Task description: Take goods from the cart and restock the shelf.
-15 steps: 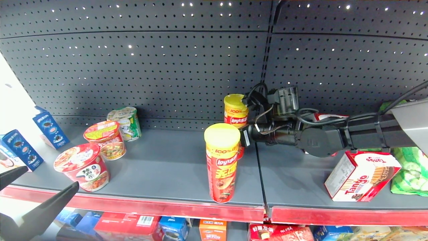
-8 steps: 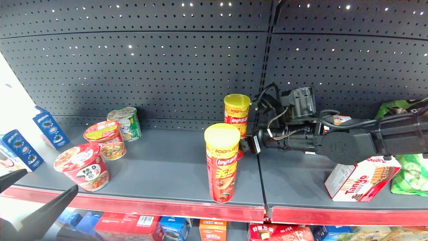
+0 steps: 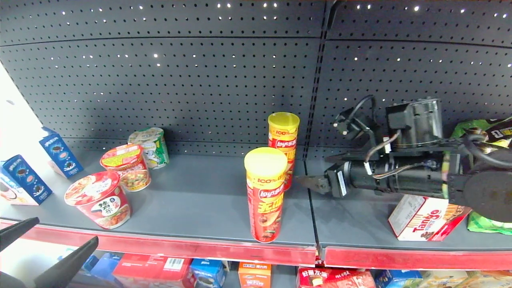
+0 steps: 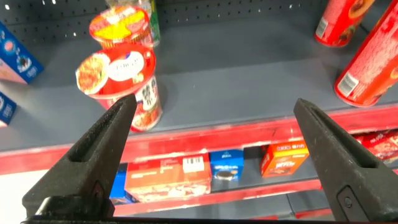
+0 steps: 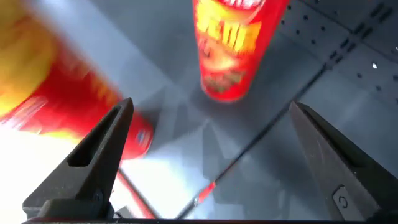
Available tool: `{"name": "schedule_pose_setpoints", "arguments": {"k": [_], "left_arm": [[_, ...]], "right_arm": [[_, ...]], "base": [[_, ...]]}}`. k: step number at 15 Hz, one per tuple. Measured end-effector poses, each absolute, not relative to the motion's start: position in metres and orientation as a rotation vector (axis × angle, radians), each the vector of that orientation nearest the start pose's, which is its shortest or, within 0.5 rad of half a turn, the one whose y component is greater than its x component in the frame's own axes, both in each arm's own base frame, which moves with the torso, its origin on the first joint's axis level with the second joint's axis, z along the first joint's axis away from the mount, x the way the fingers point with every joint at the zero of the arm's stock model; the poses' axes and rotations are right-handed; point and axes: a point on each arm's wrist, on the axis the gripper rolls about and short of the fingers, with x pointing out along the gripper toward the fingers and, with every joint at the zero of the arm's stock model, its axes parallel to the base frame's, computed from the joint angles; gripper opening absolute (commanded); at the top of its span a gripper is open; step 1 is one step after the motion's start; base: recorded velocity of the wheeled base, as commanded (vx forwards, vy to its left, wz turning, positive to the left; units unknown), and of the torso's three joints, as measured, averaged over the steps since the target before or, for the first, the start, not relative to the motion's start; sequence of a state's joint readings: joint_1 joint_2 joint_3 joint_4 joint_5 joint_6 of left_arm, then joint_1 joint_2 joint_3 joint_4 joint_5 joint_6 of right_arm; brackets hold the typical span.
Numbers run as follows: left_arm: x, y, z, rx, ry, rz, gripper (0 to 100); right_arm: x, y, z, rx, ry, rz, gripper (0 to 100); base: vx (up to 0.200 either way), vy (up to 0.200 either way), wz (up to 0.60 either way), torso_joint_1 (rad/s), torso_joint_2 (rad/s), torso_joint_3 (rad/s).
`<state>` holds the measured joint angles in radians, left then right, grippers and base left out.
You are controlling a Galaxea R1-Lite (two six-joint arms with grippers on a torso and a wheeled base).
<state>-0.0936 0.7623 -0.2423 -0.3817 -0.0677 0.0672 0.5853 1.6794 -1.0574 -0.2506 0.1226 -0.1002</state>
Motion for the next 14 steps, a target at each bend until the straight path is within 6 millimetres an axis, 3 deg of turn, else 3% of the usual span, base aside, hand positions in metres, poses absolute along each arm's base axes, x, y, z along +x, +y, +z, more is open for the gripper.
{"name": "schedule_pose_setpoints", "arguments": {"k": [4,8,11,14], "left_arm": [[0.070,-0.008,0.161,0.068,0.160,-0.170,100],[0.071,-0.009,0.166,0.063,0.146,-0.185,100],[0.076,-0.012,0.170,0.060,0.153,-0.257,100],[0.090,-0.015,0.171,0.057,0.190,-0.322,100]], "right_arm": [[0.221,0.144,0.246,-0.179,0.249,0.567,100],[0.182,0.113,0.272,-0.162,0.136,0.351,100],[0.139,0.087,0.296,-0.143,0.034,0.030,100],[0.092,0.060,0.306,-0.174,0.024,-0.055,100]], "base": [[0.000,0.000,0.00,0.000,0.00,0.000],[0.000,0.000,0.00,0.000,0.00,0.000],[0.000,0.000,0.00,0.000,0.00,0.000],[0.000,0.000,0.00,0.000,0.00,0.000]]}}
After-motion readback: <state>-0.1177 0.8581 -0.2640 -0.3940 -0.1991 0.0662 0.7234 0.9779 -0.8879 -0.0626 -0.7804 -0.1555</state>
